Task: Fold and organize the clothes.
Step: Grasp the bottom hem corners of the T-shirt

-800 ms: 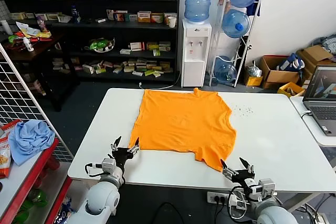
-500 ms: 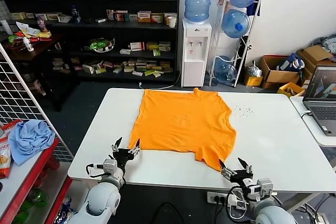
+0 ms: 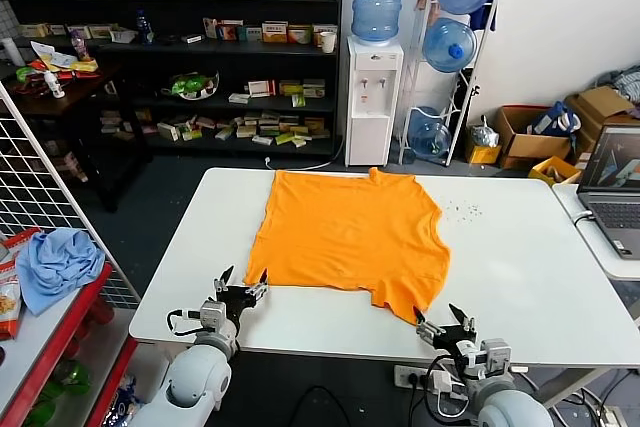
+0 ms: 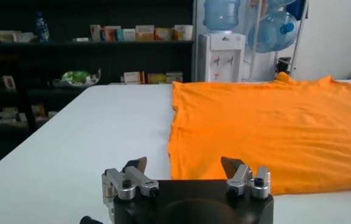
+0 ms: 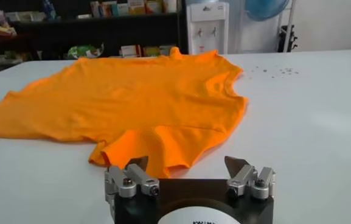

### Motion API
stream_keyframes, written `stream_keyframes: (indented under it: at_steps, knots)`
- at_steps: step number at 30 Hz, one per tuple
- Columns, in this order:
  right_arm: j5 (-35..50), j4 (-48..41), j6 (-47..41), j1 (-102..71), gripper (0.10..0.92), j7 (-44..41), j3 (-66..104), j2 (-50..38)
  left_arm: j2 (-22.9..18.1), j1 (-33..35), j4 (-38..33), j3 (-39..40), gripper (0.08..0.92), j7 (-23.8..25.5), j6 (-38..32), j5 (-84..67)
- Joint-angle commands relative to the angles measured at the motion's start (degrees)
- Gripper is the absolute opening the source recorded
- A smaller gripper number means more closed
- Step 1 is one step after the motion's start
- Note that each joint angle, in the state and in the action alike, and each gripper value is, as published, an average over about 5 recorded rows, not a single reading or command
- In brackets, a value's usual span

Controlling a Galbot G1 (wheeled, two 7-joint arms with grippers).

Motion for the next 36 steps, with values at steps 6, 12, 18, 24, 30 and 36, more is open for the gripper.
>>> stream_keyframes:
  at_steps: [6, 12, 18, 24, 30, 36]
  knots:
    - [1.0, -0.8, -0.5, 1.9, 0.822, 1.3, -1.5, 0.7, -0.2, -1.9, 2.2, 0.1, 0.809, 0.1, 3.2, -1.8]
    - [1.0, -0.7, -0.5, 2.4, 0.758, 1.7, -1.6, 1.3, -0.6, -3.5, 3.1, 0.2, 0.735, 0.4, 2.9, -2.8]
    - [0.9, -0.7, -0.7, 2.4, 0.59, 1.9, -1.5, 1.3, -1.1, -4.3, 4.9, -0.1, 0.695, 0.9, 2.0, -2.8]
    - [0.6, -0.6, -0.9, 2.1, 0.416, 1.9, -1.7, 1.2, -1.0, -2.7, 4.0, -0.6, 0.53, 0.5, 2.2, -2.7]
    - [0.0, -0.6, -0.9, 1.4, 0.243, 1.8, -1.6, 1.0, -0.8, -0.3, 1.1, -1.2, 0.357, -0.1, 3.0, -2.9]
    - [-0.9, -0.6, -0.4, 0.7, 0.127, 1.7, -1.5, 0.7, -1.0, 1.1, -0.2, -1.9, 0.196, -0.2, 3.2, -2.9]
